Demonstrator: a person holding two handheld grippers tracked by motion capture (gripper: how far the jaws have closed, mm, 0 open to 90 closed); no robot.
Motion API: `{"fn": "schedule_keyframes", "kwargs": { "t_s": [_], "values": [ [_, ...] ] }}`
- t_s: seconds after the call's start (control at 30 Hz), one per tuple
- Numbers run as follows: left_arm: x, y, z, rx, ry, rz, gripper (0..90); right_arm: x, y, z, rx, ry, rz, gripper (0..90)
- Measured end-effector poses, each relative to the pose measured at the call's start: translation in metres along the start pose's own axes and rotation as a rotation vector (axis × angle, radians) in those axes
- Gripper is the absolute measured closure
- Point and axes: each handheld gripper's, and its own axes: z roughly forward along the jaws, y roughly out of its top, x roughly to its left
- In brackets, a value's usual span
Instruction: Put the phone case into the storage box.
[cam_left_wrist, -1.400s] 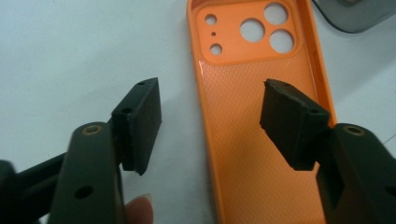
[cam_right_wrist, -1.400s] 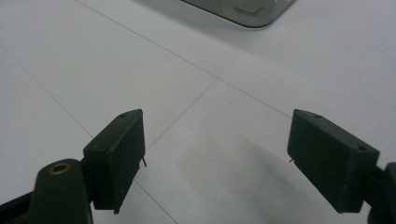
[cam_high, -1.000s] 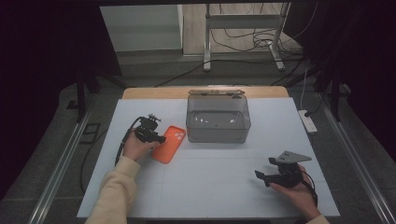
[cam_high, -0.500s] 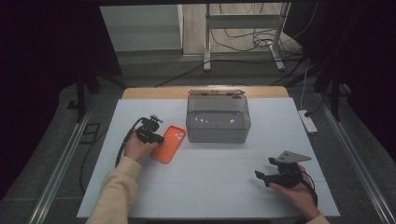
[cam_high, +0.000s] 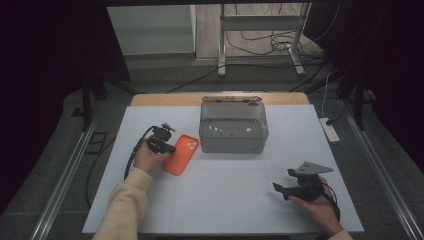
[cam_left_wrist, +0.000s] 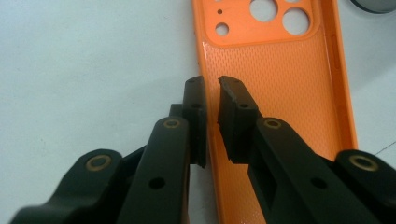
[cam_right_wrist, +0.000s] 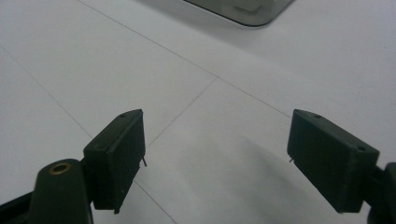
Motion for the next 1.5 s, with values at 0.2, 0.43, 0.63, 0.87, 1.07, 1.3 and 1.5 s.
{"fn": "schedule_keyframes", "kwargs": {
  "t_s": [0.2,0.43,0.63,0.87,1.07,1.3,1.5],
  "values": [
    [-0.0005,0.0002,-0.0003,0.005,0.008,-0.009,82.0,0.0000,-0.0001,0.0002,0.002,0.000,0.001,19.5],
    [-0.0017,0.0007,-0.0005,0.011,0.022,-0.028,84.6,-0.0004,-0.0002,0.0005,0.000,0.000,0.000,19.5],
    [-0.0015,0.0010,-0.0009,0.017,0.027,-0.037,86.1,-0.0004,-0.0002,0.0004,0.000,-0.001,0.000,19.5],
    [-0.0023,0.0010,-0.0010,0.017,0.035,-0.051,86.8,-0.0001,-0.0001,0.0002,0.004,-0.004,-0.001,19.6],
    [-0.0025,0.0004,-0.0007,0.004,0.036,-0.077,87.5,-0.0003,-0.0001,0.0000,0.004,-0.005,-0.002,19.5],
    [0.0012,-0.0017,-0.0022,-0.002,0.029,-0.088,88.0,-0.0003,-0.0002,0.0001,0.005,-0.005,-0.004,19.5],
    [0.0024,-0.0028,-0.0063,-0.029,0.022,-0.101,88.1,0.0000,-0.0001,-0.0005,0.004,-0.008,-0.008,19.5]
  ]
}}
